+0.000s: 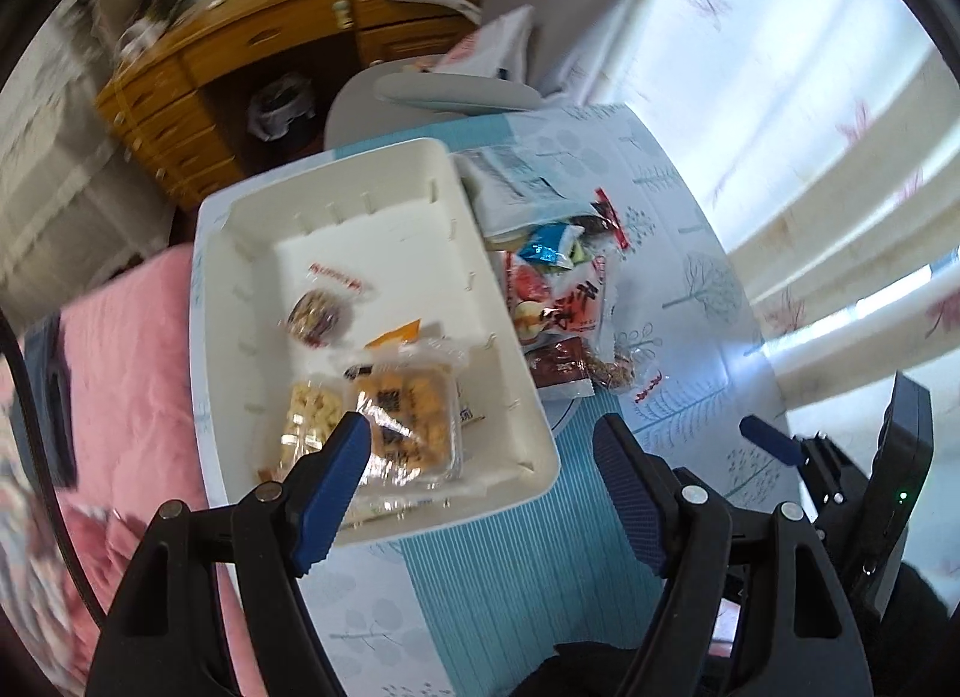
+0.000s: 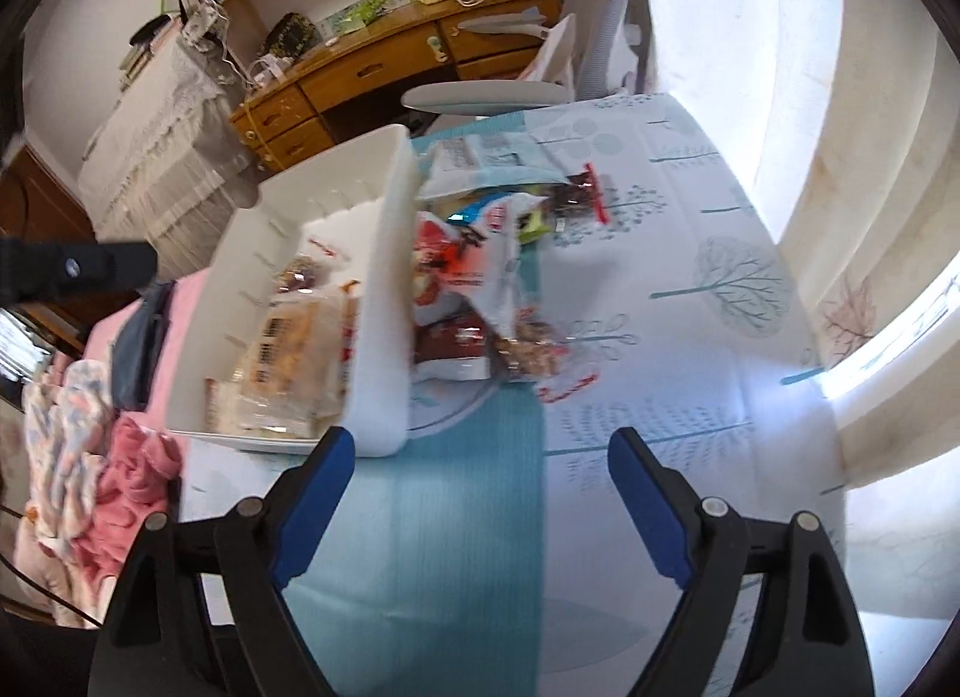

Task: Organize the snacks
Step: 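Move both grippers from the tray toward the loose snacks beside it, then grasp the red-logo snack bag with left gripper while right grasps the nut bag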

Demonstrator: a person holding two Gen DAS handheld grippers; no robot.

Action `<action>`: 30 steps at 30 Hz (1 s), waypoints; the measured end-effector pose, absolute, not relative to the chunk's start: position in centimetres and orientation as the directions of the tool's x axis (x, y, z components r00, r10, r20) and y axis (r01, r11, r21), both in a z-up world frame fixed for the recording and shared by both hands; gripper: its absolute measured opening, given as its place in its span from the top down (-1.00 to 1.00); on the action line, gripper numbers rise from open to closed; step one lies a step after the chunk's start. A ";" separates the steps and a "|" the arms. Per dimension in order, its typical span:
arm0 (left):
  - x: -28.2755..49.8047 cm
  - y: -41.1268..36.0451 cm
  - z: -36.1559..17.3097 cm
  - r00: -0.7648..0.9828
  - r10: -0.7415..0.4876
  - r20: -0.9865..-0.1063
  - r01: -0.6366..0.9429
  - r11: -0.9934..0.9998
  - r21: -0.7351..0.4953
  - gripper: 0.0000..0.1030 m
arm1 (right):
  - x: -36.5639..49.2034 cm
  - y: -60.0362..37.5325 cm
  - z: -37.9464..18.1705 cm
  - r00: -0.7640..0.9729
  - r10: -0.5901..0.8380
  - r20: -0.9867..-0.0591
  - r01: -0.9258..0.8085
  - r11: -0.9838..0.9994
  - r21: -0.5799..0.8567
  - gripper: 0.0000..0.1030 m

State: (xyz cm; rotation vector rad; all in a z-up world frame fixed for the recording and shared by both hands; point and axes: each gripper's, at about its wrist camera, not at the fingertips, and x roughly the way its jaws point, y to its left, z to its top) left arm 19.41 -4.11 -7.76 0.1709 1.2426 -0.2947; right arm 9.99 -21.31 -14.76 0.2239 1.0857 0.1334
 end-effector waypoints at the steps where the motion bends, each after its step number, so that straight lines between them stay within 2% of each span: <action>1: 19.7 -4.8 -8.0 0.287 -0.120 -0.950 0.333 0.943 -0.018 -0.47 | 10.1 -21.5 -15.1 0.462 0.210 -0.862 0.000 0.971 0.237 -0.63; 6: 21.5 -8.0 -9.3 0.254 -0.099 -0.962 0.418 0.908 0.017 -0.48 | 10.4 -22.2 -16.5 0.485 0.167 -0.858 -0.024 0.984 0.178 -0.51; 13: 24.0 -11.9 -12.6 0.210 -0.039 -0.977 0.508 0.858 0.075 -0.49 | 11.4 -22.2 -18.2 0.531 0.140 -0.836 -0.090 0.990 0.108 -0.49; 25: 26.7 -16.2 -19.1 0.171 0.095 -0.981 0.568 0.804 0.177 -0.49 | 14.0 -20.9 -22.3 0.579 0.131 -0.805 -0.229 0.973 -0.006 -0.41; 30: 27.7 -17.7 -20.8 0.180 0.104 -0.978 0.572 0.798 0.191 -0.49 | 15.0 -20.6 -23.7 0.569 0.145 -0.809 -0.291 0.956 -0.033 -0.33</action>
